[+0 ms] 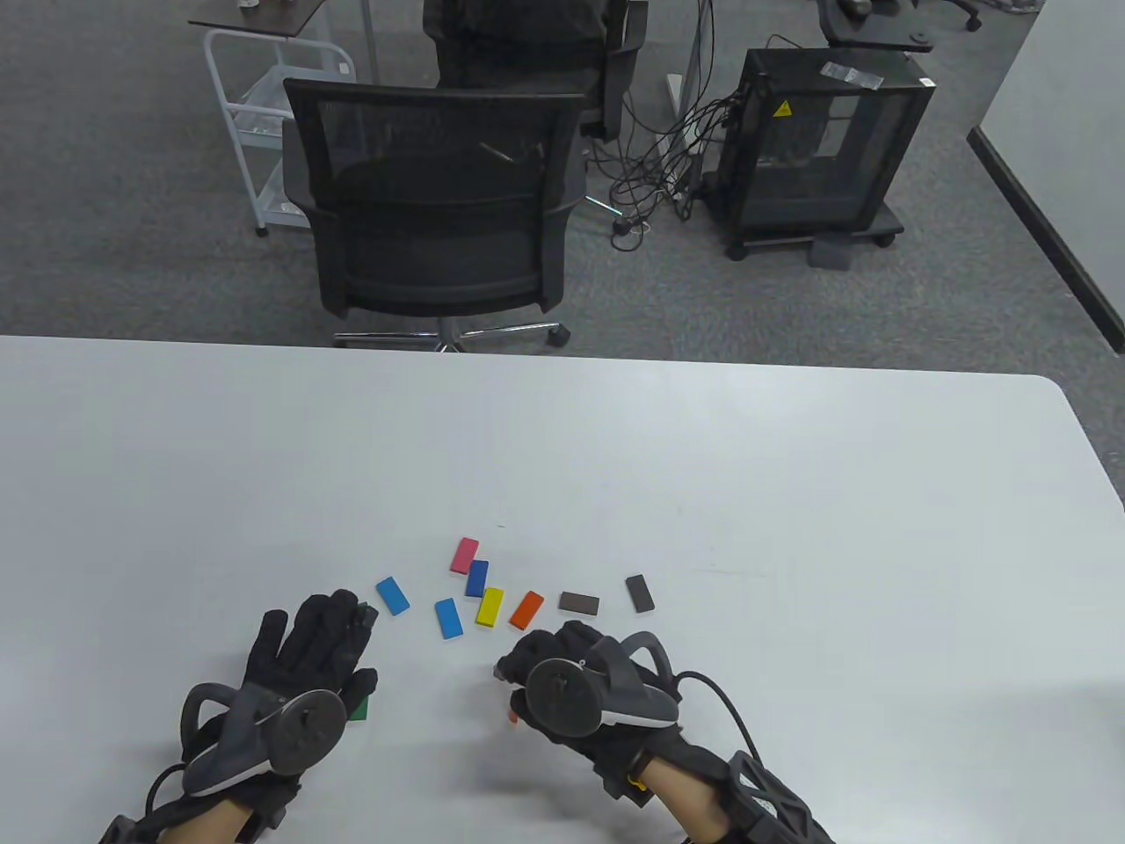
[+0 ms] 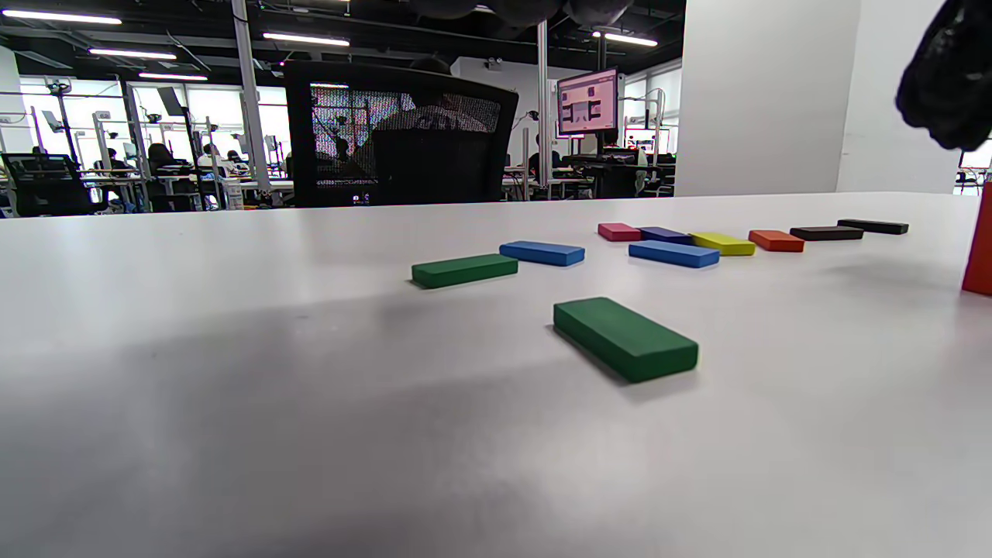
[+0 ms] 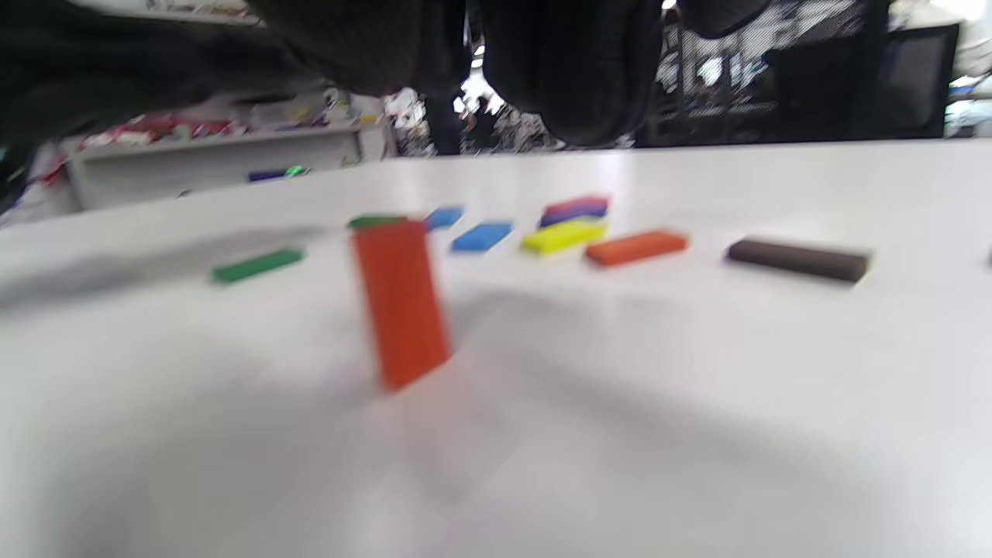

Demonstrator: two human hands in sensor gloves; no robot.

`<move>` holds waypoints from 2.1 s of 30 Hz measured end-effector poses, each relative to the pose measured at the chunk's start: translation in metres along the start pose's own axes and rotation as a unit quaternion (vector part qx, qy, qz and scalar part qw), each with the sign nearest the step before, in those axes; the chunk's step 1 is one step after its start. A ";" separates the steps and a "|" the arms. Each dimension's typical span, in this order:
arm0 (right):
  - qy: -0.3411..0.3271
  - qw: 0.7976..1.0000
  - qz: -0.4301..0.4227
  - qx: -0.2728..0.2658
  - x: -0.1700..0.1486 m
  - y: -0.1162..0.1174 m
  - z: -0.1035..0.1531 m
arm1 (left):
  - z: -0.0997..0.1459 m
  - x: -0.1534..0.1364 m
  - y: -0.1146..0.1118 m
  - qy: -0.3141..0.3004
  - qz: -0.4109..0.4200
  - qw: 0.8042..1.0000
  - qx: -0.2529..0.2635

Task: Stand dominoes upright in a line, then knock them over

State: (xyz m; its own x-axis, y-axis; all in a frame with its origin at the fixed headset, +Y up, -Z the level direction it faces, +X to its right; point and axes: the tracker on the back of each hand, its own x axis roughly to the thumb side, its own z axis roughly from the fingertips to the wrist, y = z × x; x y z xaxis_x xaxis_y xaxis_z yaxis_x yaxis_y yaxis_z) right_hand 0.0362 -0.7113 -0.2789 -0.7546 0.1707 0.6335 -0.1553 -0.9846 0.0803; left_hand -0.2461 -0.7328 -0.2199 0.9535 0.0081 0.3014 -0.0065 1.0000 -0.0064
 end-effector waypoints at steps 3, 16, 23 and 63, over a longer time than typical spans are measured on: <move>0.060 0.998 -0.003 -0.025 -0.026 -0.017 -0.006 | 0.000 0.001 -0.001 -0.002 -0.002 1.000 -0.002; 0.243 0.968 0.043 0.044 -0.117 -0.002 -0.047 | 0.000 0.002 -0.001 -0.004 -0.003 1.000 -0.004; 0.276 0.949 0.085 0.124 -0.130 0.023 -0.052 | 0.000 0.002 -0.001 -0.005 -0.003 1.000 -0.007; 0.019 0.999 0.002 -0.035 -0.025 0.006 0.007 | -0.001 0.005 -0.003 -0.007 -0.006 1.000 -0.016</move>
State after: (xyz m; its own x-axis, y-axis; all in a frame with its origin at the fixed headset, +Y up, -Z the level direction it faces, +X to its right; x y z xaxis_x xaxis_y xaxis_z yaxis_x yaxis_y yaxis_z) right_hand 0.0585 -0.7218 -0.2888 -0.7784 0.1699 0.6044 -0.1955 -0.9804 0.0238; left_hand -0.2406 -0.7353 -0.2194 0.9488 -0.0042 0.3158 0.0155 0.9993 -0.0333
